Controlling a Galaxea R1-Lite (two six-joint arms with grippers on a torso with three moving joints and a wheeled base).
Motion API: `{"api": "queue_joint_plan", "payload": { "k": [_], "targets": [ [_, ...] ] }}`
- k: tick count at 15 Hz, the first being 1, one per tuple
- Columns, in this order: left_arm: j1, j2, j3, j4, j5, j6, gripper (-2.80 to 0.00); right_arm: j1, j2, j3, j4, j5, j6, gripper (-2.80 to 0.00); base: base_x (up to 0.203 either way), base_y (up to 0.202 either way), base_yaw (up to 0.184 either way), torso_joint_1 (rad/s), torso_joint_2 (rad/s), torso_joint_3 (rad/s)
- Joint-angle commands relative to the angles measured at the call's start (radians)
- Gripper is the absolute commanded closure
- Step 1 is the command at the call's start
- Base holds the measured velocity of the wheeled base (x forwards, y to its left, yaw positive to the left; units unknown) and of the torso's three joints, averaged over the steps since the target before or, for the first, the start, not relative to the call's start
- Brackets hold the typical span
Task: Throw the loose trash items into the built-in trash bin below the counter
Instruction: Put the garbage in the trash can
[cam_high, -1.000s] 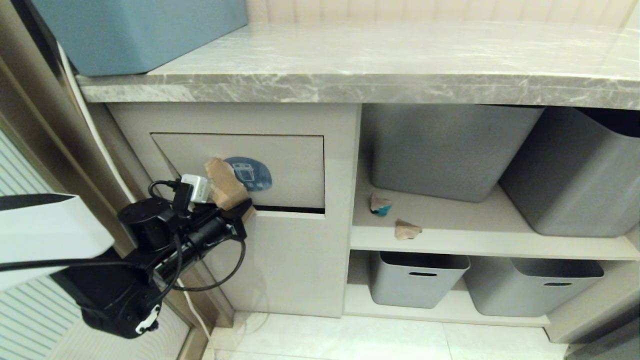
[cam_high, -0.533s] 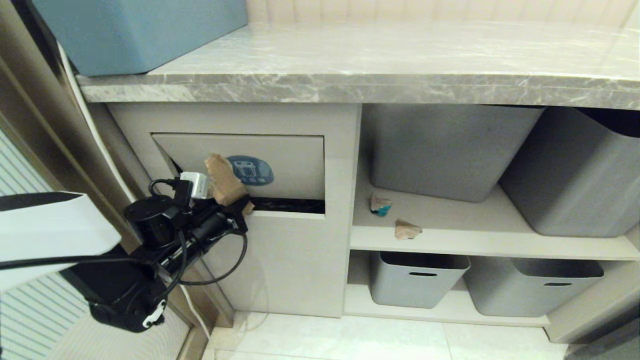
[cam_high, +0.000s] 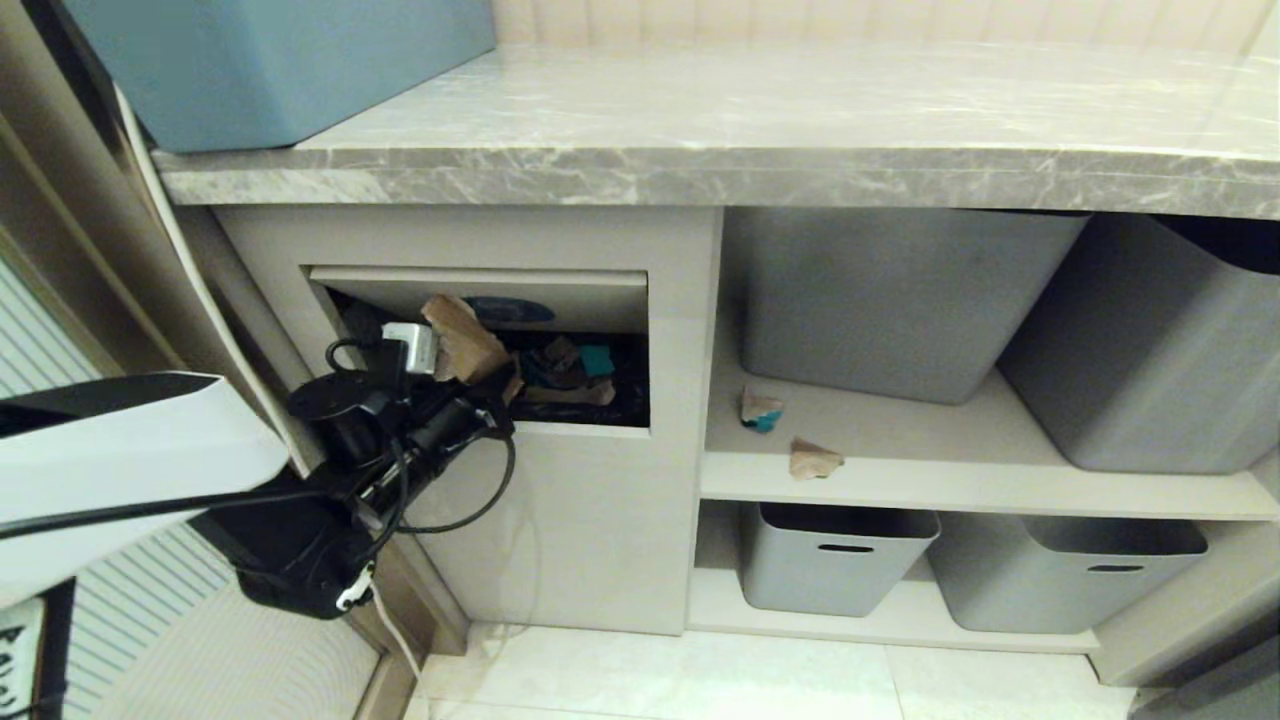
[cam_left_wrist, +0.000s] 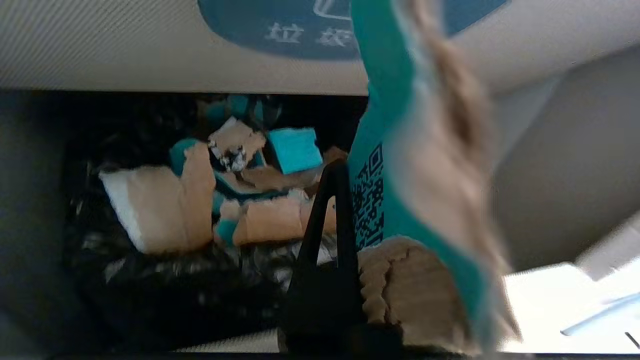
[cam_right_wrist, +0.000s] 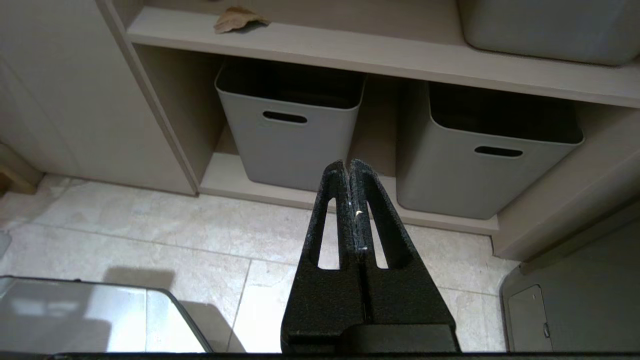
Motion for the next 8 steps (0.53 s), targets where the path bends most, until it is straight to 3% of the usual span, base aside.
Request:
{"api": "queue_joint_plan", "payload": {
  "k": [1, 4, 5, 8],
  "targets": [
    [-0.004, 0.049, -0.034, -0.007, -0.001, -0.001, 0.0, 0.0, -0.021, 0.0, 0.0, 0.0, 0.001, 0.0, 0.0, 0.0, 0.0, 0.0, 0.0, 0.0],
    [-0.011, 0.068, -0.041, -0.007, 0.0, -0.003, 0.0, 0.0, -0.021, 0.0, 0.0, 0.0, 0.002, 0.0, 0.0, 0.0, 0.0, 0.0, 0.0, 0.0],
    [-0.014, 0.068, -0.045, -0.007, 0.003, -0.008, -2.8, 0.0, -0.021, 0.0, 0.0, 0.0, 0.002, 0.0, 0.0, 0.0, 0.0, 0.0, 0.0, 0.0],
    [-0.027, 0.083, -0.079, -0.007, 0.027, -0.017, -2.8, 0.0, -0.021, 0.0, 0.0, 0.0, 0.009, 0.0, 0.0, 0.0, 0.0, 0.0, 0.0, 0.0]
  ]
}}
